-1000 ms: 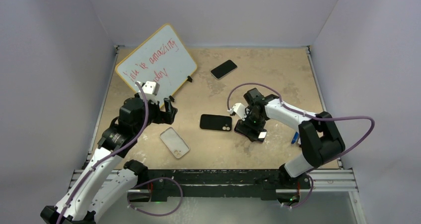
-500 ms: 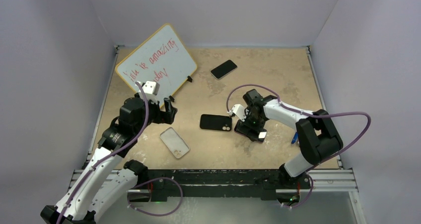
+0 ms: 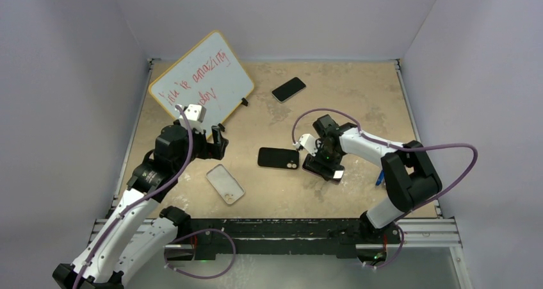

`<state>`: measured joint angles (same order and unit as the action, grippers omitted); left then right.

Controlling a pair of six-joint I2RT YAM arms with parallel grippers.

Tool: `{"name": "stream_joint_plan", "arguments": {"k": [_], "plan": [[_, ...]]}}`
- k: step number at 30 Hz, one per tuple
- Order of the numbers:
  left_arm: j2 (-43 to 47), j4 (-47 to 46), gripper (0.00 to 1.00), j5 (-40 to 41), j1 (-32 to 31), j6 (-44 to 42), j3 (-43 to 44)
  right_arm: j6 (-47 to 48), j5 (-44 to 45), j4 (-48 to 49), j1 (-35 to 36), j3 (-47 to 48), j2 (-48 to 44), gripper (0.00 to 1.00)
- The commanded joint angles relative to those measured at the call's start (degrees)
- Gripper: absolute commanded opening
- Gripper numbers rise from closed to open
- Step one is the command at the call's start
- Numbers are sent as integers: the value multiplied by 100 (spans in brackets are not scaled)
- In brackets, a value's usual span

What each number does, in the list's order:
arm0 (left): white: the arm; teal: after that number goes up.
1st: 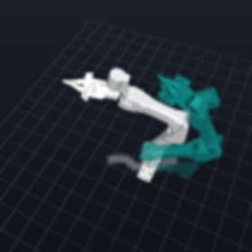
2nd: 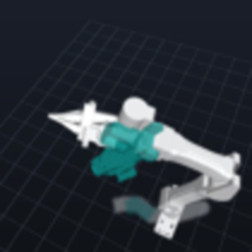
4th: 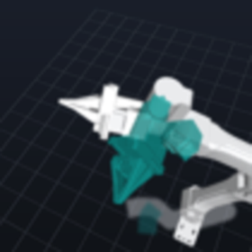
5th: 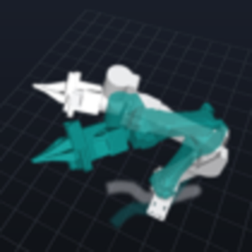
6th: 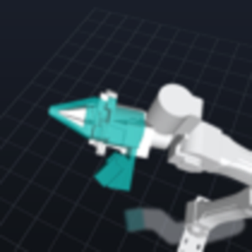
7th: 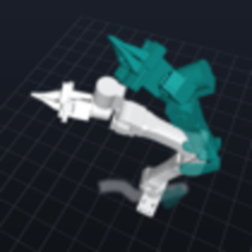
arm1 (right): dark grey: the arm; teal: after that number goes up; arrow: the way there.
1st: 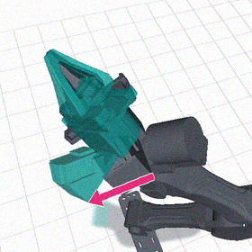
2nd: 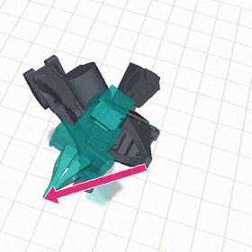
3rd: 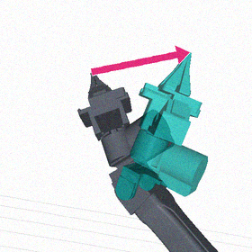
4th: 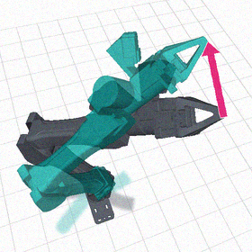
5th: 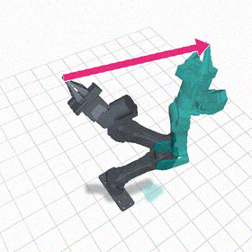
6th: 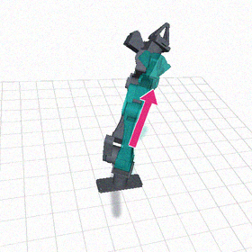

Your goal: Put the phone into the phone case

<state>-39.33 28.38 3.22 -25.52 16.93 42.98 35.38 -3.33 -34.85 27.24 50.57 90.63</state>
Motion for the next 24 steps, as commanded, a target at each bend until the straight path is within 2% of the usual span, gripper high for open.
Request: {"name": "stream_joint_plan", "arguments": {"k": [1, 7, 24], "plan": [[-3, -107, 89, 64, -6, 39, 187, -122, 192, 189, 9, 43, -87, 57], [-14, -92, 89, 73, -6, 56, 196, -151, 141, 135, 35, 173, -500, 56], [47, -78, 89, 163, -6, 83, 184, -150, 182, -36, 142, 361, -592, 47]]}}
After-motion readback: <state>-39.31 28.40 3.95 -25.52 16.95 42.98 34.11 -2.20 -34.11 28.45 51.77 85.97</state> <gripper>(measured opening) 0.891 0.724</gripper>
